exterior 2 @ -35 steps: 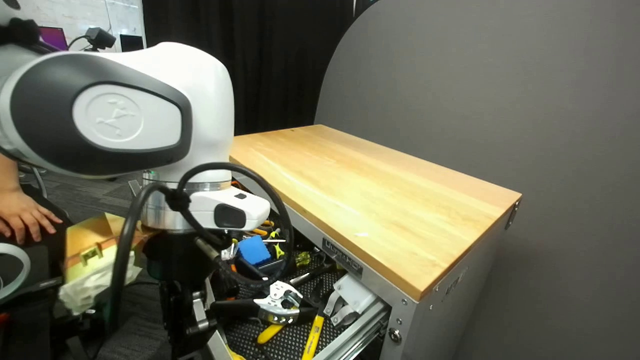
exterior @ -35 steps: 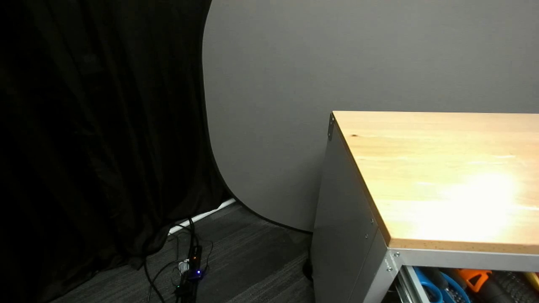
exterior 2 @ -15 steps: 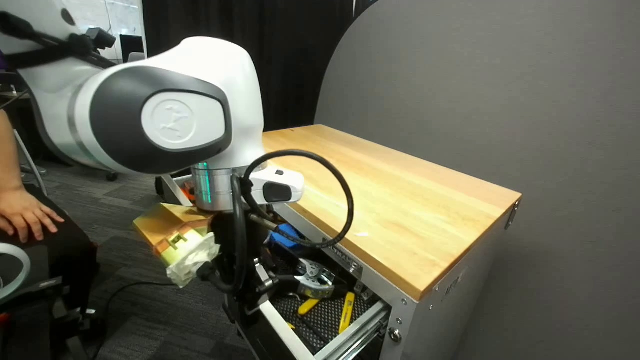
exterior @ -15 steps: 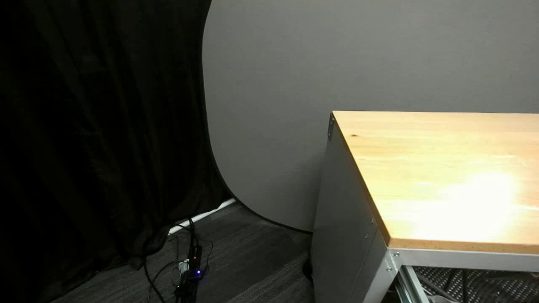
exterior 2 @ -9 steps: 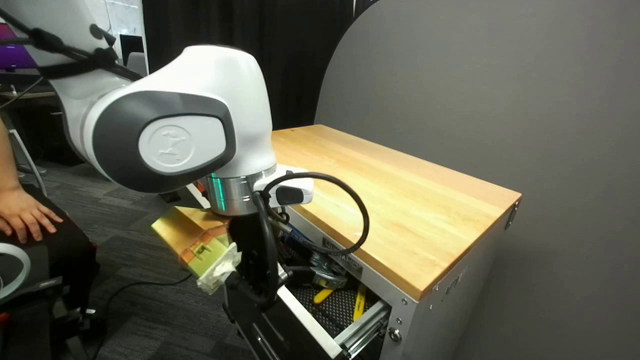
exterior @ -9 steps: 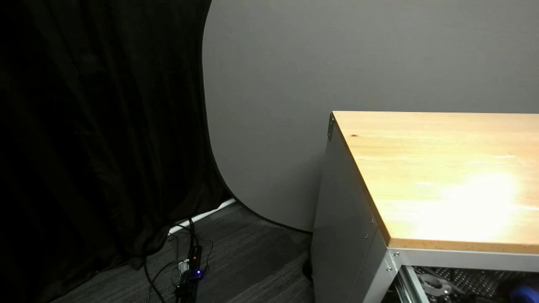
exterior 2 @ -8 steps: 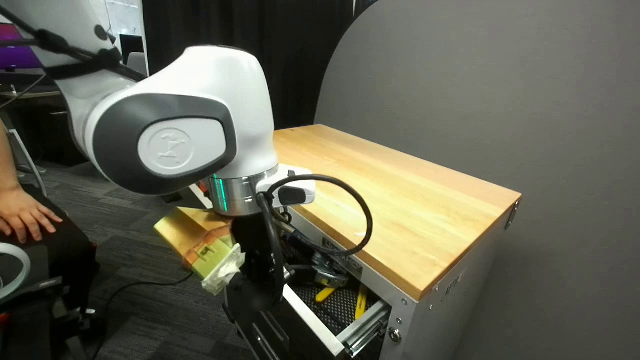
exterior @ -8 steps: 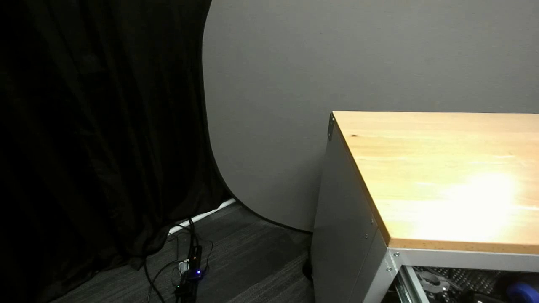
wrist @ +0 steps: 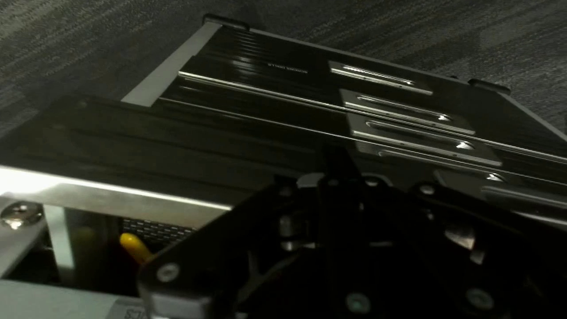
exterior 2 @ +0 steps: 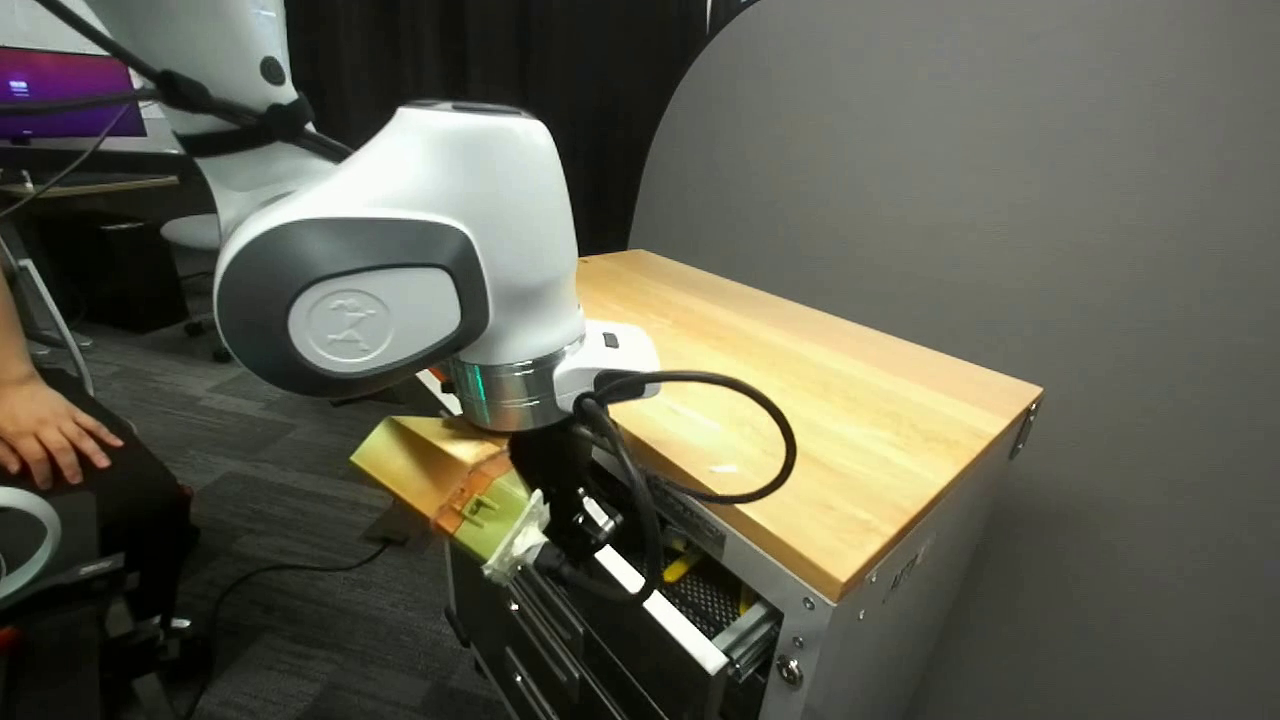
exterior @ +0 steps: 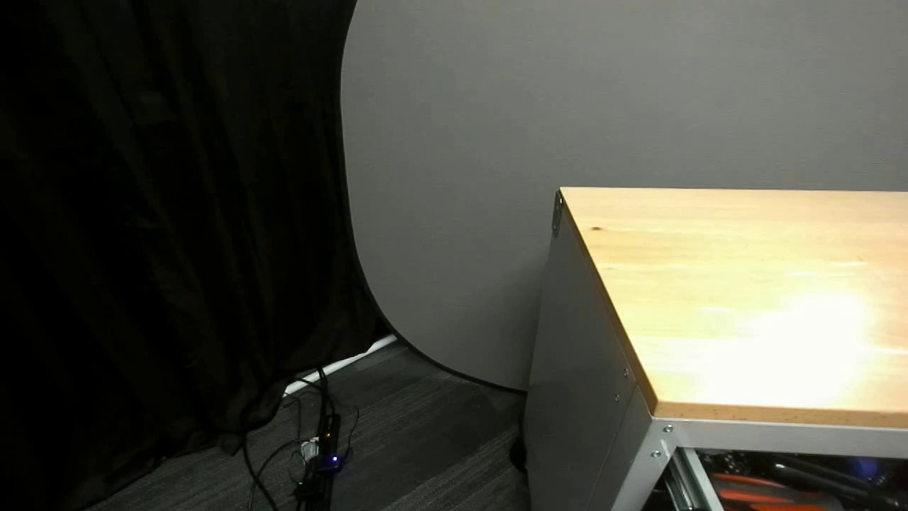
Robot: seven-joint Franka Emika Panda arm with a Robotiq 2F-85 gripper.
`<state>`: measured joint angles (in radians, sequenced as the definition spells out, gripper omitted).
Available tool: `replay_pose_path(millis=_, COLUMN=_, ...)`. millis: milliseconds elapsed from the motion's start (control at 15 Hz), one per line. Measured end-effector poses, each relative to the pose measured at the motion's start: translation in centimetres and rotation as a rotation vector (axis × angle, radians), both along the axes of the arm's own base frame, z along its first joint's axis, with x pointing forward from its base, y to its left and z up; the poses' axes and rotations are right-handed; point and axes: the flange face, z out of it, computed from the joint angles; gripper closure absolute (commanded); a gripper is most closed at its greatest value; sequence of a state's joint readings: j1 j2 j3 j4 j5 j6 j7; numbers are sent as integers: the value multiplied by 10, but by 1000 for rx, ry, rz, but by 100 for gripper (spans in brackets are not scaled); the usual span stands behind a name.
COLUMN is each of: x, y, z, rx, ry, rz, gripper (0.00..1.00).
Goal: Place the screwdriver in the drawer then close it
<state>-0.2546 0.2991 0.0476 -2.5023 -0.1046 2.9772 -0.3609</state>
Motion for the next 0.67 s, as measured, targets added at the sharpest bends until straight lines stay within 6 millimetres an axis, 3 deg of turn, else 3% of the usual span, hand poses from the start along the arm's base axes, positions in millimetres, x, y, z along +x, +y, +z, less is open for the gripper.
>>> replay_pose_path(millis=667, x=33, y=5, z=4, rx=14, ry=-64, rz=128, gripper=100)
